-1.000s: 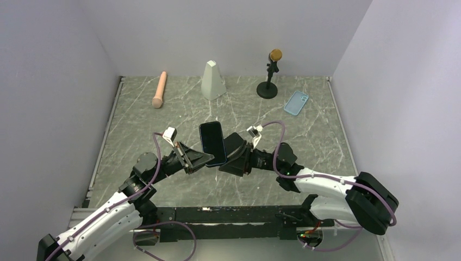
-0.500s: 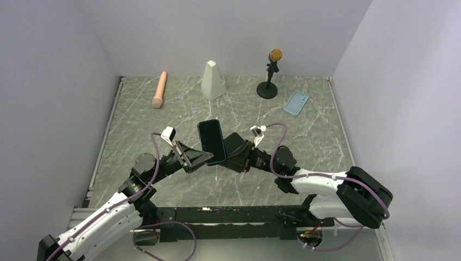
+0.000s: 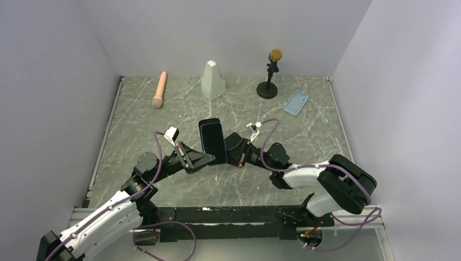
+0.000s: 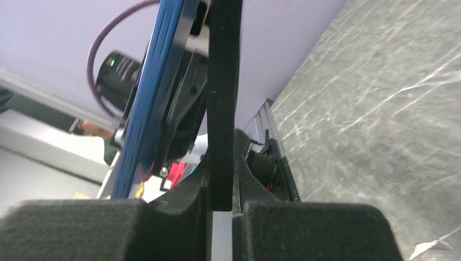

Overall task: Take the phone out of the phone case
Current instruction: Remove the phone case from the phone, then place the phone case at the center of the board.

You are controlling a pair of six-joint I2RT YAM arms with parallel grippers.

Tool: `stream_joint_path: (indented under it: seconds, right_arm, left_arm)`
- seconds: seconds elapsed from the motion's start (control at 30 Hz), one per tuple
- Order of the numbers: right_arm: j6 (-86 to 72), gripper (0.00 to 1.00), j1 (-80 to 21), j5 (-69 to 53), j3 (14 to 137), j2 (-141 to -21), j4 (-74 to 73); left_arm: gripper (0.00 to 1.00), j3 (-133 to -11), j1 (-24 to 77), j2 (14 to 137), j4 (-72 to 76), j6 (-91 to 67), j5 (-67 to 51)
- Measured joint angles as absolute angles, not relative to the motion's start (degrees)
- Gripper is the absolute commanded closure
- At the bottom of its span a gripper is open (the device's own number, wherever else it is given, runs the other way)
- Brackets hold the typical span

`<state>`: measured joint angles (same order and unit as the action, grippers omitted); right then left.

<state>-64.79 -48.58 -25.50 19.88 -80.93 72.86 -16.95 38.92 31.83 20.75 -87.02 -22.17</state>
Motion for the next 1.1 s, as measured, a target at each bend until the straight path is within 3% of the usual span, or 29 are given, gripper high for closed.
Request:
stream_joint_path:
  seconds: [0.33,0.67,0.9,1.1]
  right_arm:
    - [-65.7,1.00,-39.3,-15.9,27.2,-82.3,55.5]
    - [-57.5,1.00,-31.4,6.6,30.3,-66.0,13.4]
    - [-50.1,1.00,-10.6,11.6,31.9,-58.3,0.1]
    - [-45.8,1.00,6.6,3.7,32.0,-66.6,1.8]
  left_arm:
    - [1.00,-14.6,47.0,35.0,19.2,-86.2,-25.8]
    - [1.00,-18.5,47.5,26.4,-1.8,-75.9,-20.0]
    - [1.00,-32.4,47.0,29.6,-18.5,-64.4,-14.6]
    - [1.00,-36.9,47.0,31.4,-22.6,-59.1,-13.4]
